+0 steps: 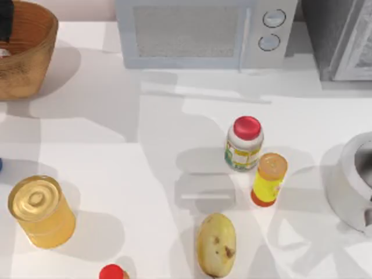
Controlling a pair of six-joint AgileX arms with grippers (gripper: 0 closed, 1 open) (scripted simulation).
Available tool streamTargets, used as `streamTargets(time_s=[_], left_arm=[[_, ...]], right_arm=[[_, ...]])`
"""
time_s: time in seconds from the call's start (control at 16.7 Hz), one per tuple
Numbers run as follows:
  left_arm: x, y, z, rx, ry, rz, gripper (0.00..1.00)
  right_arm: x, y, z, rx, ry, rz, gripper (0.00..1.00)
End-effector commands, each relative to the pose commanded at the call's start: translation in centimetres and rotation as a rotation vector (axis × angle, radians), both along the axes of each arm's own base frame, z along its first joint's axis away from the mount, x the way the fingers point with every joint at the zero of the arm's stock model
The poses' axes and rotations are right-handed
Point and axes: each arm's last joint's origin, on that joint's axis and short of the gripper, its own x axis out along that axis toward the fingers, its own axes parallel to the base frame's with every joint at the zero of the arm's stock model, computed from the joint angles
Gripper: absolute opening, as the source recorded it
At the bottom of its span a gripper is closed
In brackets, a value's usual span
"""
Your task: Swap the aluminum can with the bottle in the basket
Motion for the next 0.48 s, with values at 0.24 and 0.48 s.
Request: streamTargets(time_s=[0.24,0.48], left_arm=[[2.9,0.9,-4.2,-0.026,0.092,-0.010,1.00],[3.6,1.1,-5.4,-0.034,0.115,-0.014,1.00]], right_arm=[[0.0,0.0,0.0,0.000,0.000,0.000,1.00],[0.0,0.0,0.0,0.000,0.000,0.000,1.00]])
